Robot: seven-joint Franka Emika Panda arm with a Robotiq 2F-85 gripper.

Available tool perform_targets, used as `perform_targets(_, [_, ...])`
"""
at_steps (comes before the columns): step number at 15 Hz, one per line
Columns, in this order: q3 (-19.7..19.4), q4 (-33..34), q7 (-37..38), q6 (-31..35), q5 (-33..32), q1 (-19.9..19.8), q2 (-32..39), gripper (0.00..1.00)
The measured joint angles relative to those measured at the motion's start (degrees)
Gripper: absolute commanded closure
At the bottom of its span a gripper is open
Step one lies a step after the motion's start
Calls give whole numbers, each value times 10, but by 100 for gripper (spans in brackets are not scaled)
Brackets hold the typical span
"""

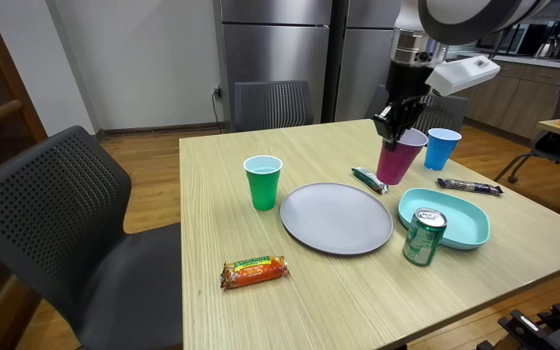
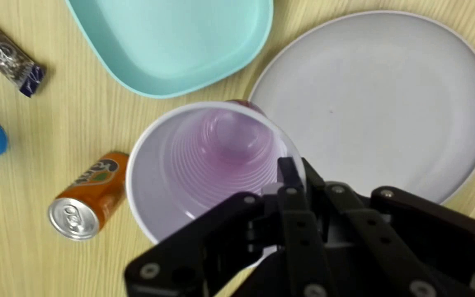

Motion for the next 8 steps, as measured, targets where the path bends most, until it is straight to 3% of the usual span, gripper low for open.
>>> perform_targets(8, [11, 96, 71, 15, -9, 58, 91, 99])
